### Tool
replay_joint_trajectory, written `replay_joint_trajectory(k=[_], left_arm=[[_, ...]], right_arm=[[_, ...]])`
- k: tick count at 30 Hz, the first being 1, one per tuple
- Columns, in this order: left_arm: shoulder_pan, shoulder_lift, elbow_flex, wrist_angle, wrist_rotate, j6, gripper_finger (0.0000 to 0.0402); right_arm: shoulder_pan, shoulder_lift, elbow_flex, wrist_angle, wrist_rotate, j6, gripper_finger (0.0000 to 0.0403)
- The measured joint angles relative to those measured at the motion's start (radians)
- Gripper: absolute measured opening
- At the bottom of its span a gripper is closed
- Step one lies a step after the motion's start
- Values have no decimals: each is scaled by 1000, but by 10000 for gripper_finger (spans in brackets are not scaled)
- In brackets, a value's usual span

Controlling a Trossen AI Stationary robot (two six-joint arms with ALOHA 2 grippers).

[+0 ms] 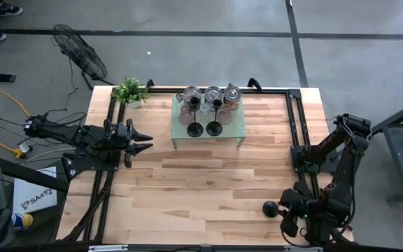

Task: Pick & Place candle stick holders
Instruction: Put the black candle holder on the shelf aligned with the other black candle holders

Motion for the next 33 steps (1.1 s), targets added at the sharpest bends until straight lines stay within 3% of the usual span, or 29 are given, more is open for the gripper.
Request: replay_joint_trajectory(k=[9,23,33], left_arm=[[0,0,0,0,-2,-8,118],[0,0,0,0,-5,-9,118],[0,-1,3,-1,-14,-8,118]], right_arm=[[-31,0,0,-1,21,0,142],[-30,0,0,-6,12,0,13],[-162,-60,0,3,-8,-51,7]])
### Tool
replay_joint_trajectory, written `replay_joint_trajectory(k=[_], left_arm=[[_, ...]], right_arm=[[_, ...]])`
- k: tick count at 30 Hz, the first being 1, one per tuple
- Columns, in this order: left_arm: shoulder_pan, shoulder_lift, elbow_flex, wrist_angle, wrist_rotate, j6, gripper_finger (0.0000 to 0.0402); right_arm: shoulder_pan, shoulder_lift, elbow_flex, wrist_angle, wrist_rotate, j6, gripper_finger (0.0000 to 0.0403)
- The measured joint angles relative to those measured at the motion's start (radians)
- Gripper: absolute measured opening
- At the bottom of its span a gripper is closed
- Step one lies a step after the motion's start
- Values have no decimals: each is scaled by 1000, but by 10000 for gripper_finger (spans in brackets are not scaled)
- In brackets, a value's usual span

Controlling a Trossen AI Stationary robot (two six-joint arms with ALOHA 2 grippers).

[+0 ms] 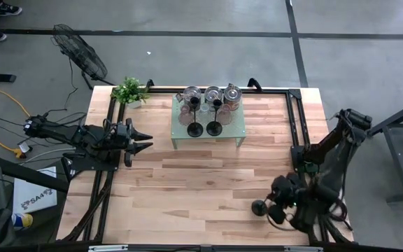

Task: Pick & Place candle stick holders
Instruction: Put the black candle holder on the shelf aligned with the other black candle holders

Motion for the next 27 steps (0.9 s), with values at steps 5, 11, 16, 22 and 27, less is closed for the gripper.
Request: replay_joint_trajectory(k=[5,11,16,22,27], left_arm=[[0,-28,14,2,-19,42,118],[0,-94,14,-32,-9,53,118],[0,-158,6,-85,14,51,118],[0,-235,-53,-90,26,50,118],[0,-282,-134,-42,70,27,104]], right_arm=[[-143,-52,26,-3,-41,-181,6],[-311,-91,92,-7,-53,-385,5],[-422,-95,169,-35,-70,-516,5],[-519,-95,275,-127,-93,-610,5],[-578,-95,356,-191,-94,-677,5]])
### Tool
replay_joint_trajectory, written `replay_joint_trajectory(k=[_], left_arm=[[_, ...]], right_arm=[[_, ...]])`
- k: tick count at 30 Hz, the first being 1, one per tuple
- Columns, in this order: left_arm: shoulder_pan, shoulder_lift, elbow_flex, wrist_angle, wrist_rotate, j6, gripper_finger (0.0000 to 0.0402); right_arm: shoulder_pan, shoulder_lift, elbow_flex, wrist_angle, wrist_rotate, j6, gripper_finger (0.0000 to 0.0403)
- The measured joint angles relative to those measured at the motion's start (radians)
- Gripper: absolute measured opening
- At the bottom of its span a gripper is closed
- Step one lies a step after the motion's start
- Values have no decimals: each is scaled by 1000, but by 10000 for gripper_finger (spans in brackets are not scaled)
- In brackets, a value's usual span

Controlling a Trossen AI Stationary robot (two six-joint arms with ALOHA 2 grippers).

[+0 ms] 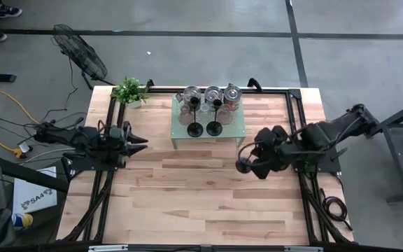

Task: Pick & Place candle stick holders
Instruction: Put the black candle holder on the shelf aligned with the other black candle holders

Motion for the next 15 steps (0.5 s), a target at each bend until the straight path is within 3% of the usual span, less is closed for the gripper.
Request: replay_joint_trajectory(k=[11,15], left_arm=[[0,-13,-153,158,102,1,9],[0,-13,-185,229,102,7,4]], right_arm=[[-194,6,25,-11,11,-156,4],[-264,6,25,32,52,-190,4]])
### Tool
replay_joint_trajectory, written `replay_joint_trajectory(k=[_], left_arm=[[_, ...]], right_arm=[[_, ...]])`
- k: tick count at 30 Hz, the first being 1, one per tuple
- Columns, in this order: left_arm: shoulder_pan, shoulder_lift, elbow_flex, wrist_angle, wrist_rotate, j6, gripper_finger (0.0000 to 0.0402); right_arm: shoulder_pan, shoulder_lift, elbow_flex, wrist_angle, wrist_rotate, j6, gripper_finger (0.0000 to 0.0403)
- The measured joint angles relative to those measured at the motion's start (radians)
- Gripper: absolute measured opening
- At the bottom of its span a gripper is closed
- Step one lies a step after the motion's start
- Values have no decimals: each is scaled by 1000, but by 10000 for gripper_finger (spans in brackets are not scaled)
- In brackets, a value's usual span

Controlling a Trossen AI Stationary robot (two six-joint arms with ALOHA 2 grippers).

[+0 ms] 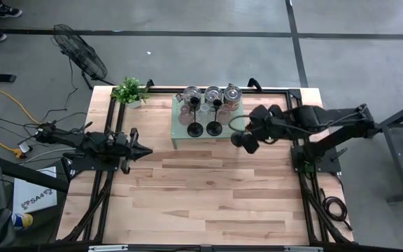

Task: Pick & Place candle stick holders
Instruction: Put the black candle holder on the shelf aligned with the other black candle holders

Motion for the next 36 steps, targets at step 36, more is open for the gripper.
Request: replay_joint_trajectory(k=[36], left_arm=[[0,0,-8,0,-31,47,0]], right_arm=[[-258,69,0,148,-177,-378,4]])
